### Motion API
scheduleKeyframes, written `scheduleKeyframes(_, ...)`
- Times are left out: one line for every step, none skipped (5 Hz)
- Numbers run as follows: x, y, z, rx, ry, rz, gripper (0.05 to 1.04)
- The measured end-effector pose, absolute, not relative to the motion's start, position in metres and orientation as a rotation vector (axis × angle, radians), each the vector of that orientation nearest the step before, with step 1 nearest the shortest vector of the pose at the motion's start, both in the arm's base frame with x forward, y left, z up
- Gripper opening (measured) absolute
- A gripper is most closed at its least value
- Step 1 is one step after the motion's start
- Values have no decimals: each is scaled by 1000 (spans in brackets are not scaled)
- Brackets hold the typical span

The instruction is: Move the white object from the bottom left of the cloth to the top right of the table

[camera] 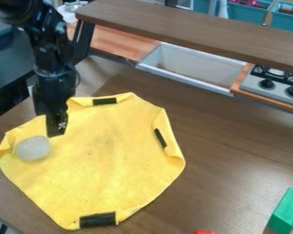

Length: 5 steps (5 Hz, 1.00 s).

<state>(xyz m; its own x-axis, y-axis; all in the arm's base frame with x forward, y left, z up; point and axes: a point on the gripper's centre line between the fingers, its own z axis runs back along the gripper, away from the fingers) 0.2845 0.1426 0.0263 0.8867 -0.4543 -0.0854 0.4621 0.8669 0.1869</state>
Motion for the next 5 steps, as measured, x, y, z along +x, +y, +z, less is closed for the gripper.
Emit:
scheduleKeyframes(263, 156, 10, 129, 149, -544, 999)
scheduleKeyframes(256, 165, 8, 151, 184, -575, 999)
scheduleKeyframes(245, 165, 1, 167, 211, -608, 999)
scheduleKeyframes(239, 171, -2, 168, 209, -595, 999)
scheduleKeyframes(239, 171, -11, 170, 225, -589, 999)
